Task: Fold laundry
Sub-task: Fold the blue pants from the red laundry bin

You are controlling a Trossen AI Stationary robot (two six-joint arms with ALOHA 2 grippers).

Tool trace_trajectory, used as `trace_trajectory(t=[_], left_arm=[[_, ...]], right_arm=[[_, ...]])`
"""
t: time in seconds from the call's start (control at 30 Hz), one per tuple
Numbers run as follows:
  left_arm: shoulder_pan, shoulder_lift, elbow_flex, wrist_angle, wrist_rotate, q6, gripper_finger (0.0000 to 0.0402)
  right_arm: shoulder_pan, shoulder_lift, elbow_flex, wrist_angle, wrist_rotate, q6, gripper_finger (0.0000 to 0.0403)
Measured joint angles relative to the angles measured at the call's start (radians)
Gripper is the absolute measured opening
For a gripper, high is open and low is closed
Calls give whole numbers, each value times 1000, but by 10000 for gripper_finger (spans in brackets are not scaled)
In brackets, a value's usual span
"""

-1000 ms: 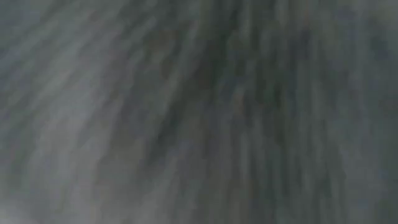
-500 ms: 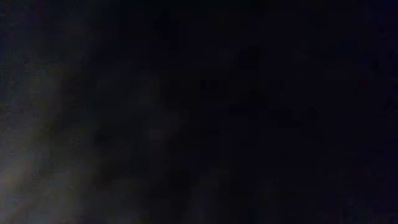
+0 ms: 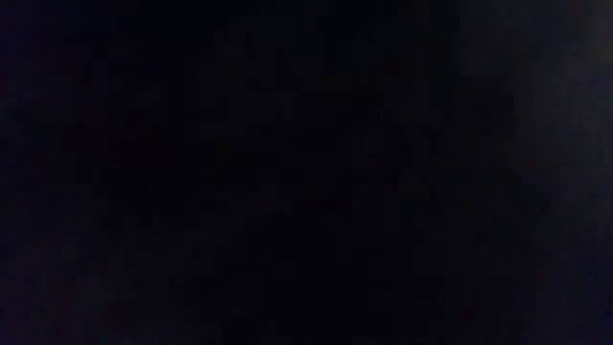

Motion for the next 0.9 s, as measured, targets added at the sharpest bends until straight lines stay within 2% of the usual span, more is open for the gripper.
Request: trace_trajectory(t=[0.07,0.13,0.3,0.43,0.5,0.6,0.67,0.77,0.9], left_arm=[[0,-30,0,-50,-20,1,0],[-1,-51,0,-76,-32,8,0],[2,-61,0,-91,-43,47,0],[15,-61,0,-111,-33,60,0],[21,-61,0,-126,-32,62,0],[20,-61,0,-139,-2,67,0],[19,-61,0,-165,22,49,0],[4,-61,0,-209,40,9,0],[-23,-56,0,-263,-11,-19,0]], right_arm=[[-18,11,0,-16,11,-12,47],[-37,11,0,-22,32,-6,69],[-89,-14,7,-37,87,-20,172],[-154,-49,40,-44,196,-21,243],[-185,-59,66,-67,229,-20,261],[-203,-87,97,-122,232,-16,267],[-171,-132,102,-145,232,5,267],[-55,-212,100,-180,245,88,265],[197,-342,-6,-133,409,290,264]])
